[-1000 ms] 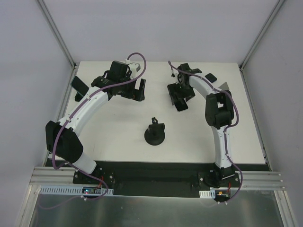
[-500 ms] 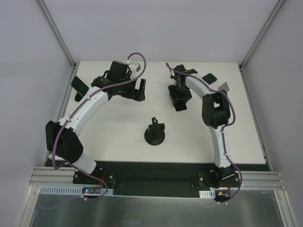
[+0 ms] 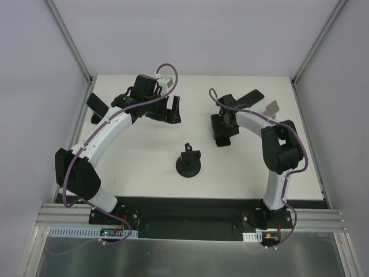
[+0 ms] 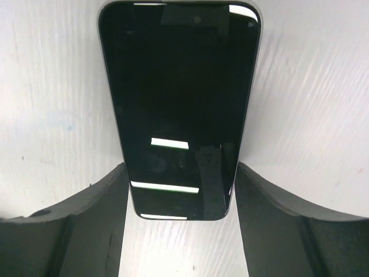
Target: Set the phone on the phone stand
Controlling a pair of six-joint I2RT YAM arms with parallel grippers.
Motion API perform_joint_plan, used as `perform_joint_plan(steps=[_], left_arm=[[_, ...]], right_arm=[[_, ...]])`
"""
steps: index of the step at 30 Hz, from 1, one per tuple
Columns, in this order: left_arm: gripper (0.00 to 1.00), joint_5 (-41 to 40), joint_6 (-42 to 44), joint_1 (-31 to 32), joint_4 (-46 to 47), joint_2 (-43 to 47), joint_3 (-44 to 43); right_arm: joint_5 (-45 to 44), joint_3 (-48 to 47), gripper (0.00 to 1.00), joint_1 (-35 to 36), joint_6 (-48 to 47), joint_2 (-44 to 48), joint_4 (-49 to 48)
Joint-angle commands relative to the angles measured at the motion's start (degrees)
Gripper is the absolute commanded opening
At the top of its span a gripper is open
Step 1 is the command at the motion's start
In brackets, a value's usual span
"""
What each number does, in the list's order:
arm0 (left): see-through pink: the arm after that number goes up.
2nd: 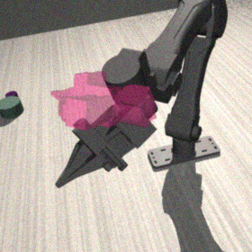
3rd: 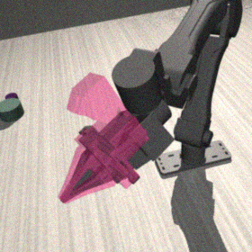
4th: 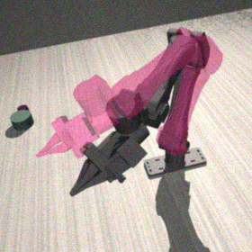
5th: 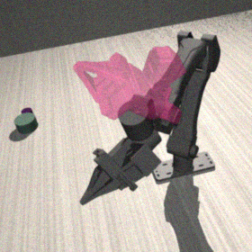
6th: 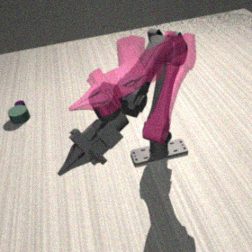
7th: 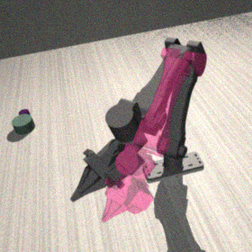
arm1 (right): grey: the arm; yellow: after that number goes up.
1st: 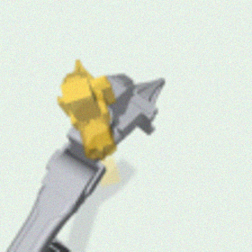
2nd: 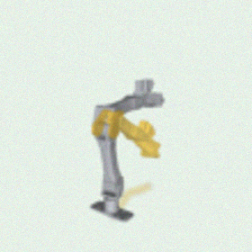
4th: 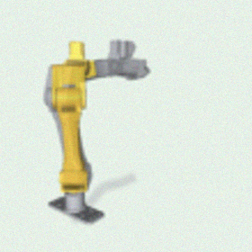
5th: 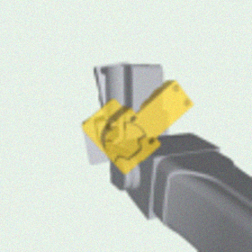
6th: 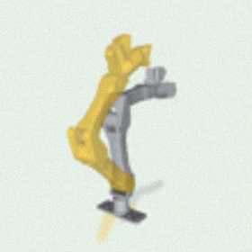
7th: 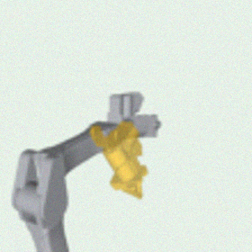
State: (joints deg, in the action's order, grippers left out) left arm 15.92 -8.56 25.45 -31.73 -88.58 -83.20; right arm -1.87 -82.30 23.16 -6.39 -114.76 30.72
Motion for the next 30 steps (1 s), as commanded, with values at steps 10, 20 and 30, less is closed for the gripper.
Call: perform_joint_plan(steps=[10, 20, 30], left_arm=[[0.96, 18.7, -16.7, 0.7, 12.5, 3.9, 2.5], [0.70, 21.8, -21.1, 5.5, 17.8, -1.2, -1.3], [0.72, 12.8, -21.3, 13.0, 17.8, -7.5, -10.1]], right_arm=[[6.0, 24.5, 0.01, 0.5, 8.9, 23.7, -24.6], [9.9, 33.7, 0.01, 3.8, 8.8, 42.1, -35.1], [5.4, 32.0, 0.01, 11.2, 4.9, 59.1, -26.2]])
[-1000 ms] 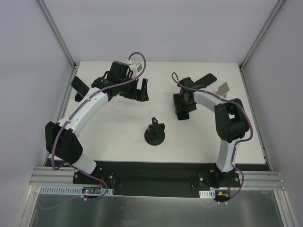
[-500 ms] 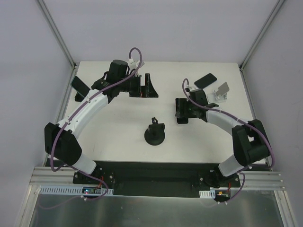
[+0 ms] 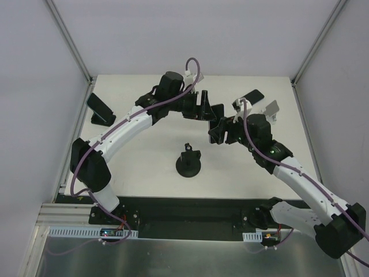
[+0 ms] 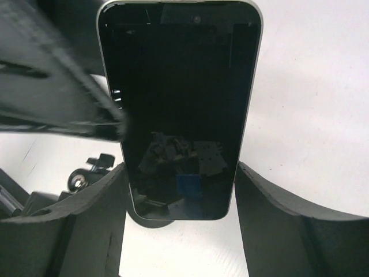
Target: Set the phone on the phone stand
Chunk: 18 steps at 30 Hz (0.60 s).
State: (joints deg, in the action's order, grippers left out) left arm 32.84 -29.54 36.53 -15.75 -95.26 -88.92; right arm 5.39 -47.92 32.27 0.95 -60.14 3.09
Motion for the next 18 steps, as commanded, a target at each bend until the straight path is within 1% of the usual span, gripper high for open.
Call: perform_joint_plan(steps=[1, 2, 3, 5, 6, 7, 8, 9, 11, 12, 15, 16, 17, 18], left_arm=[[0.67, -4.5, -0.3, 2.5, 1.9, -1.1, -4.8], [0.55, -4.6, -0.3, 2.6, 1.9, -1.4, -5.6], [0.48, -4.6, -0.5, 2.8, 1.9, -1.4, -5.8], [0.41, -4.9, -0.5, 3.5, 1.9, -1.3, -6.4], [0.40, -4.7, -0.3, 3.8, 1.9, -1.4, -6.6], [0.37, -4.6, -0.3, 4.1, 1.9, -1.3, -6.6], [0.32, -4.5, -0.3, 4.7, 1.9, -1.2, -6.3], [0.21, -4.0, -0.3, 4.9, 1.9, -1.1, -6.1], [0.05, -3.4, -0.3, 5.7, 1.8, 0.1, -4.5], [0.00, -3.5, -0.3, 5.9, 1.9, 0.8, -3.6], [0.00, -3.2, -1.3, 6.0, 1.9, 4.5, -0.2], [0.13, -2.7, -1.7, 6.0, 1.9, 5.3, 0.4], [0.20, -1.9, -2.3, 6.1, 1.9, 6.3, 0.9], [0.22, -1.2, -2.5, 6.4, 1.9, 6.6, 0.9]], right_arm=[[-2.3, -2.4, 0.01, 3.1, -2.4, 5.3, 2.1], [-2.3, -2.4, 0.01, 3.4, -2.5, 5.9, 2.5], [-2.7, -2.8, 0.01, 3.7, -2.6, 6.9, 3.7], [-3.2, -3.0, 0.01, 4.7, -2.7, 7.6, 4.6], [-4.3, -2.7, 0.01, 5.7, -2.6, 8.3, 5.2], [-4.7, -2.4, 0.01, 6.2, -2.6, 8.6, 5.0], [-5.0, -2.3, 0.01, 6.7, -2.4, 9.1, 4.9], [-6.9, -2.3, 0.01, 7.9, -2.4, 9.6, 4.9], [-7.1, -3.0, 0.01, 8.9, -2.3, 9.9, 5.4], [-8.6, -3.4, 0.01, 10.2, -2.1, 10.0, 6.8], [-11.3, -3.8, 0.01, 11.6, -1.7, 11.4, 7.9], [-11.6, -3.9, 0.01, 11.9, -1.6, 11.6, 7.9], [-11.8, -4.0, 0.01, 12.2, -1.1, 11.8, 8.0], [-12.4, -4.1, 0.01, 12.6, -1.1, 11.9, 7.6]])
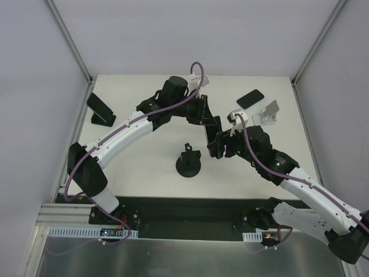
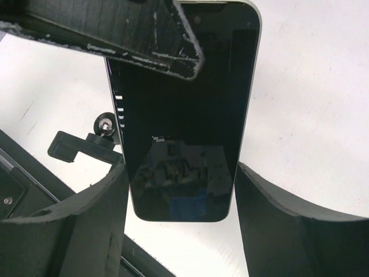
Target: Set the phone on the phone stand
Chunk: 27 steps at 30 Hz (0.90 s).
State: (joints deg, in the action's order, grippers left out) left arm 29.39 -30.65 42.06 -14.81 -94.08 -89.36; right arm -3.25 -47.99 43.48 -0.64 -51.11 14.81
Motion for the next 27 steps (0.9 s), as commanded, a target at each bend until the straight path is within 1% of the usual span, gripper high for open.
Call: perform_joint_plan(steps=[1, 3, 5, 8, 10, 11, 12, 14, 15, 16, 17, 18, 19, 20, 21, 22, 24, 25, 27], left_arm=[[0.26, 2.5, -1.6, 1.1, 1.0, 5.8, 1.6], [0.26, 2.3, -2.2, 1.4, 1.0, 6.4, 2.3], [0.23, 2.4, -2.6, 2.1, 1.0, 6.0, 2.4], [0.13, 1.6, -2.7, 2.5, 0.9, 6.3, 2.4], [0.10, 1.4, -2.5, 2.8, 1.0, 6.5, 1.7], [0.04, 1.9, -2.1, 3.0, 1.0, 6.5, 1.6], [0.01, 1.7, -2.0, 3.0, 1.0, 6.5, 1.5], [0.00, 1.5, -1.2, 2.9, 1.1, 7.5, 1.7], [0.00, 1.4, -0.6, 3.0, 1.0, 8.0, 2.0], [0.00, 0.9, 0.0, 2.9, 1.0, 9.7, 3.1], [0.00, 0.1, 2.0, 2.9, 0.9, 10.9, 4.1], [0.00, -1.7, 3.1, 2.9, 0.9, 12.5, 5.1], [0.00, -2.5, 4.5, 2.9, 0.7, 16.3, 7.4], [0.00, -3.8, 7.3, 2.9, 0.1, 18.5, 8.6], [0.00, -6.9, 8.7, 2.8, -0.6, 20.8, 9.7], [0.00, -9.0, 9.9, 2.8, -1.3, 26.0, 11.9], [0.00, -12.1, 13.1, 2.9, -2.9, 31.3, 14.3], [0.00, -16.2, 13.8, 2.9, -3.6, 36.5, 16.1], [0.00, -20.0, 14.9, 2.9, -5.9, 41.6, 18.0]], right_arm=[[-4.1, -4.1, 0.01, 1.9, 0.6, 2.9, -4.3], [-4.8, -4.6, 0.01, 2.8, 0.6, 3.1, -4.8], [-5.5, -4.7, 0.01, 3.5, 0.5, 3.4, -5.3], [-6.3, -5.2, 0.01, 4.5, 0.6, 3.4, -5.6], [-7.0, -5.4, 0.01, 5.4, 2.3, 3.4, -5.5], [-7.0, -5.4, 0.01, 5.8, 2.6, 3.5, -5.4], [-7.5, -5.8, 0.01, 6.5, 2.8, 3.3, -5.5], [-7.5, -6.4, 0.01, 7.5, 2.8, 3.0, -4.1], [-7.2, -7.7, 0.06, 7.7, 2.8, 2.7, -2.8], [-6.8, -8.5, 0.16, 7.7, 2.5, 2.5, -1.3], [-6.3, -9.0, 0.44, 7.6, 2.0, 2.2, 1.4], [-4.8, -9.7, 0.56, 7.5, 1.3, 2.2, 3.1], [-4.1, -10.6, 0.68, 7.6, -0.4, 2.2, 4.7], [-2.0, -10.8, 0.89, 7.6, -1.4, 2.9, 7.5], [-1.2, -10.9, 0.97, 7.6, -2.1, 3.2, 8.6], [-0.6, -10.6, 0.97, 7.6, -2.3, 3.6, 9.7], [-0.4, -10.3, 0.96, 7.6, -1.3, 4.0, 12.7], [-0.7, -10.0, 0.96, 7.6, -0.1, 3.8, 13.9], [0.8, -9.2, 0.96, 7.7, 2.6, 2.6, 15.2]])
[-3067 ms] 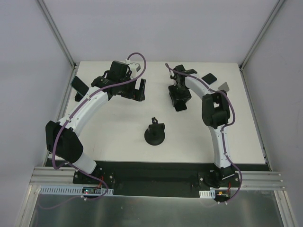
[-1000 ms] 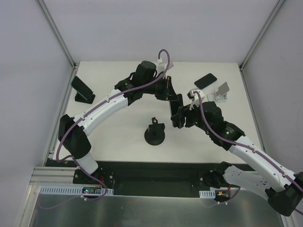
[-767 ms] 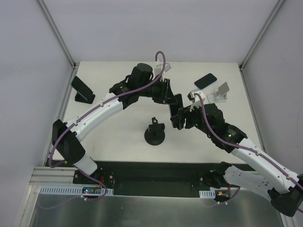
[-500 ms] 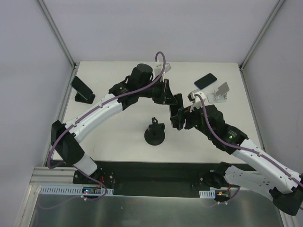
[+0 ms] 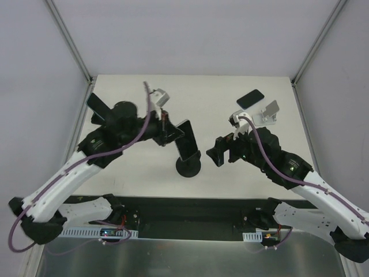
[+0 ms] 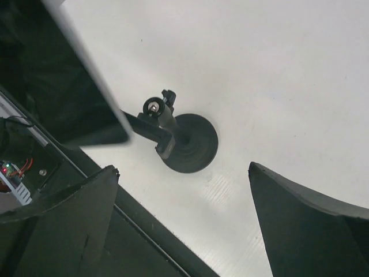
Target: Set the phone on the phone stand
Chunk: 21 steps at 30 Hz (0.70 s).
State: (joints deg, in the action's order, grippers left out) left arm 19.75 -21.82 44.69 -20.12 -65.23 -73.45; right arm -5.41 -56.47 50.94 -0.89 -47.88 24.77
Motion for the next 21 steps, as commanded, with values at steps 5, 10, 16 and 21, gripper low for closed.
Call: perform_joint_plan(steps=[5, 10, 16, 21], left_arm=[[0.00, -19.4, 7.0, 0.3, -7.6, 24.3, 4.5], [0.00, -19.3, 6.0, 0.2, -11.5, 27.9, 5.4], [0.00, -12.3, 5.3, 0.3, -11.3, 26.7, 6.5], [0.00, -8.3, 5.7, 0.3, -9.3, 24.3, 7.8]], right_arm=[[2.8, 0.6, 0.87, 2.0, 7.5, -5.2, 2.1], [-3.2, 1.0, 0.61, 5.4, 9.8, -9.3, -2.9], [-9.1, 2.7, 0.54, 8.0, 10.6, -14.2, -7.4], [-10.1, 4.2, 0.46, 8.0, 11.4, -15.8, -10.0]])
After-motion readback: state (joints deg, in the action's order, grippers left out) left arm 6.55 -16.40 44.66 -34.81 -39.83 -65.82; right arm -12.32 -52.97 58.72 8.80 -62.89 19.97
